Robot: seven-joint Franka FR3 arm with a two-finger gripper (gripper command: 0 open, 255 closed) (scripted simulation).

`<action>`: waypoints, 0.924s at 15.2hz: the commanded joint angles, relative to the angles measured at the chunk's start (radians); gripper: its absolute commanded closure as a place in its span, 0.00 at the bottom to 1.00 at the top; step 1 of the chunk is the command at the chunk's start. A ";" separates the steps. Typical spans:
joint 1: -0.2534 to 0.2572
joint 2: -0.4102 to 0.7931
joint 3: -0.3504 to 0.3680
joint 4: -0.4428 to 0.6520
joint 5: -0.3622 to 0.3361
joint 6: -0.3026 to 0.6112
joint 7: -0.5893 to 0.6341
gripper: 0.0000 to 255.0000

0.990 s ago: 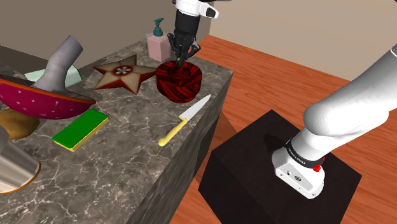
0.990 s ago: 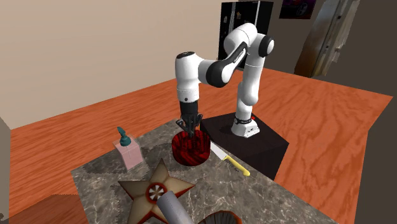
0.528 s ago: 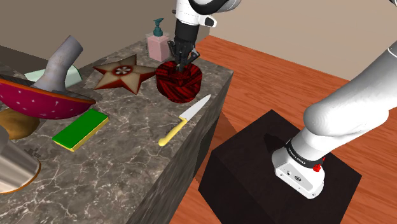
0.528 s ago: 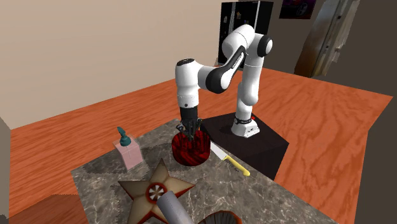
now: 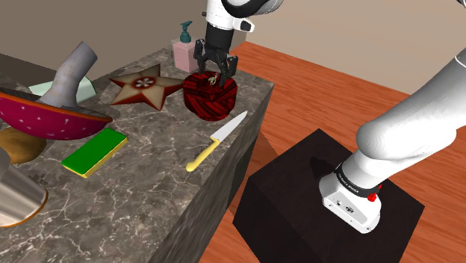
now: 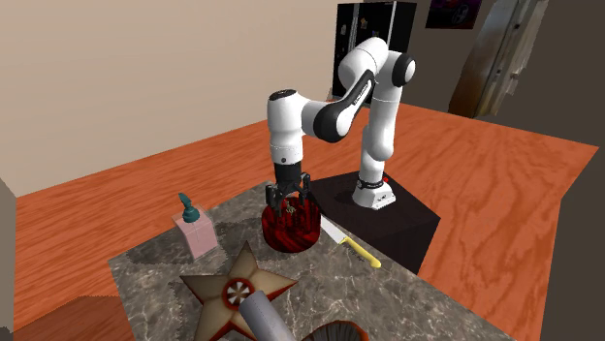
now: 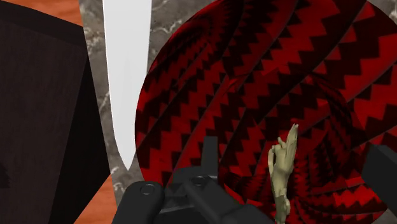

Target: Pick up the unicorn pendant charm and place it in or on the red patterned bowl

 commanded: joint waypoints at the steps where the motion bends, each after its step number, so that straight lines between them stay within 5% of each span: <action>1: 0.000 0.000 0.000 0.000 0.000 0.000 0.000 0.00; 6: -0.012 -0.055 -0.023 0.085 0.036 -0.129 -0.027 0.00; 14: -0.012 -0.055 -0.023 0.085 0.036 -0.128 -0.027 0.00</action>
